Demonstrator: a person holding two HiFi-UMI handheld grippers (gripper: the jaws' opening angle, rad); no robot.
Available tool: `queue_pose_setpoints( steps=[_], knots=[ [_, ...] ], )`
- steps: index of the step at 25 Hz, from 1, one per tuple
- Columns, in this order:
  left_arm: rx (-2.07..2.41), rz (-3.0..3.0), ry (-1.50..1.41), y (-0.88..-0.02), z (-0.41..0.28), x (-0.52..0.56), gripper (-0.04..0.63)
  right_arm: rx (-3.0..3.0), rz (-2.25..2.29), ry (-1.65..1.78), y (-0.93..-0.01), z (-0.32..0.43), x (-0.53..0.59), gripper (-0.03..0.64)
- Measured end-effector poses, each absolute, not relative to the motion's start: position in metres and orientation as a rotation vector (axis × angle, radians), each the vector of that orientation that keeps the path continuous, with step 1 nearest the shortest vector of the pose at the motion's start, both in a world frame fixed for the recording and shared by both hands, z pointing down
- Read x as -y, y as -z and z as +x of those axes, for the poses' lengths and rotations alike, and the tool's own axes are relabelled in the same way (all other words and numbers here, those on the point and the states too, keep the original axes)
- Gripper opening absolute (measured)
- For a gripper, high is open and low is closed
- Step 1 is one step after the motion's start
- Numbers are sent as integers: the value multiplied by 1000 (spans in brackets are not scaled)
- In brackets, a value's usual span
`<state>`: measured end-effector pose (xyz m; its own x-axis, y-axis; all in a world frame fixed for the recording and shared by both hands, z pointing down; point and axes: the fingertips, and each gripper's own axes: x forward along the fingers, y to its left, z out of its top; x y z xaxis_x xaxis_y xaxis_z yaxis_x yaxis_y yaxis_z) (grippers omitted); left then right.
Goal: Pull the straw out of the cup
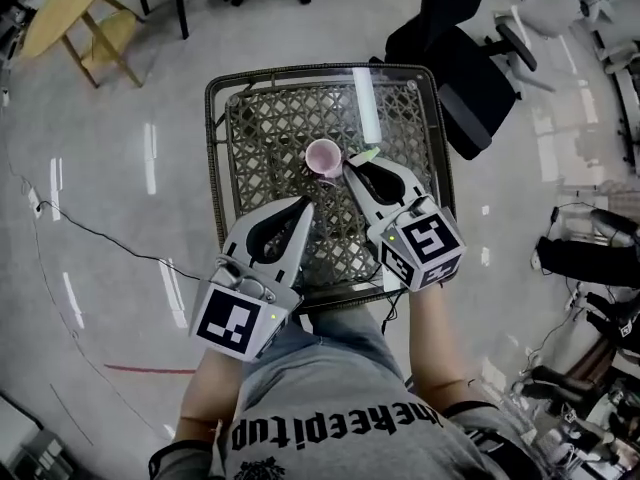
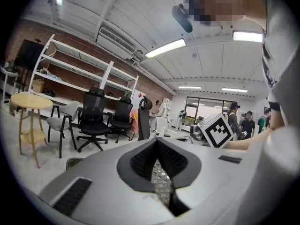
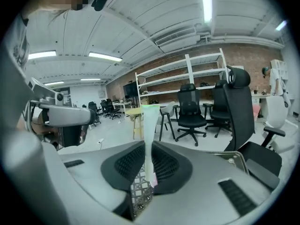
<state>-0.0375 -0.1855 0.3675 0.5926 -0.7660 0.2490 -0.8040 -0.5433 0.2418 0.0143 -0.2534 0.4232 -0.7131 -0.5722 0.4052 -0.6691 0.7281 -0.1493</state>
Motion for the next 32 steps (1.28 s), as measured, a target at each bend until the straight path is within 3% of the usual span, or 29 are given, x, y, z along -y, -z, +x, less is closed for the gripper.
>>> queue_pose_setpoints(
  steps=[32],
  knots=[
    [968,2856,-87,-314,-4,119,15,2655,1476,-237,-326,58,128,57]
  ],
)
